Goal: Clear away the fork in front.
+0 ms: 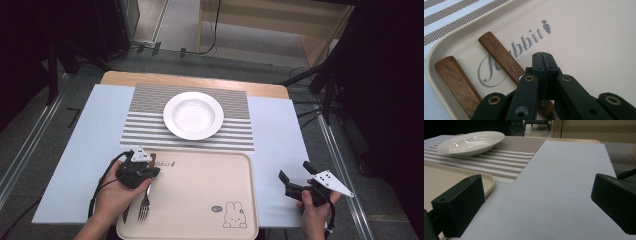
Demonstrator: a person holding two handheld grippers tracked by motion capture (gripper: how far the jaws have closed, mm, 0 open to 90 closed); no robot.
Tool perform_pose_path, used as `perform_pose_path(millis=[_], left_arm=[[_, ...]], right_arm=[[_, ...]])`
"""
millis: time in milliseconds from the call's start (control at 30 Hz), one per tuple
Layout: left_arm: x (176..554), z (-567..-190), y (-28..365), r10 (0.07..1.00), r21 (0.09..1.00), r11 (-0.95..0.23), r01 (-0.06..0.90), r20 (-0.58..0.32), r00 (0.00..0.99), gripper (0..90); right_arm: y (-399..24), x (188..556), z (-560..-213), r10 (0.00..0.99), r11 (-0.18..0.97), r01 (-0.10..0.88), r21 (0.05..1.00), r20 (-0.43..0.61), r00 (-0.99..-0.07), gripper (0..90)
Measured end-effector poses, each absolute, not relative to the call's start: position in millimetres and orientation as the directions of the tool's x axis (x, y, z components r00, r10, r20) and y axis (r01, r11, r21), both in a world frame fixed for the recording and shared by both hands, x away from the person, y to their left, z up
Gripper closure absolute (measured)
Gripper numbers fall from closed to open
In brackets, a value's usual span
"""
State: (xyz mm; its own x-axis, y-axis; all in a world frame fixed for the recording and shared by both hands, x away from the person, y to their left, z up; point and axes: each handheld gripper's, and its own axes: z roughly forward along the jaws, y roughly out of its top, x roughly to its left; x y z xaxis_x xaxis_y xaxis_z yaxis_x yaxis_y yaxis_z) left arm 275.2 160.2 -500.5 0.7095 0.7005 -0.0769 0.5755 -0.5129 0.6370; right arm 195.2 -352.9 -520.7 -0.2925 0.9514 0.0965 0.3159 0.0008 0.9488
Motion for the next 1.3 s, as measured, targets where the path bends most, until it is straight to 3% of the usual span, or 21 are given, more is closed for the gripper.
perform_pose_path(millis=[333, 500, 867, 1067, 1133, 1200, 1300], left_arm=[[274.7, -499.3, 164.8, 0.704, 0.662, -0.475, 0.579, -0.109, 0.702, 87.0], [276.9, -492.4, 167.2, 0.707, 0.701, -0.426, 0.572, -0.136, 0.694, 71.7], [288.1, -471.2, 173.5, 0.679, 0.778, -0.303, 0.55, -0.228, 0.698, 26.8], [295.7, -462.9, 174.3, 0.668, 0.795, -0.283, 0.537, -0.238, 0.705, 9.2], [298.0, -461.7, 173.6, 0.665, 0.797, -0.28, 0.535, -0.241, 0.707, 7.9], [301.1, -460.6, 173.8, 0.659, 0.798, -0.267, 0.54, -0.257, 0.707, 1.1], [305.1, -458.7, 174.3, 0.665, 0.8, -0.251, 0.545, -0.266, 0.697, 0.0]], right_arm=[[-352.7, 195.2, -520.6, 0.951, 0.001, 0.316, 0.949, 0.097, -0.293, 0.0], [-352.5, 195.4, -520.6, 0.952, 0.006, 0.313, 0.95, 0.091, -0.293, 0.0], [-351.5, 195.1, -520.1, 0.952, 0.012, 0.308, 0.951, 0.084, -0.296, 0.0], [-351.0, 194.2, -518.7, 0.957, 0.016, 0.303, 0.953, 0.073, -0.281, 0.0], [-350.3, 193.9, -518.4, 0.958, 0.02, 0.297, 0.955, 0.066, -0.279, 0.0], [-349.8, 193.7, -518.3, 0.958, 0.023, 0.296, 0.955, 0.064, -0.278, 0.0], [-349.9, 193.9, -518.0, 0.956, 0.025, 0.298, 0.954, 0.065, -0.286, 0.0]])
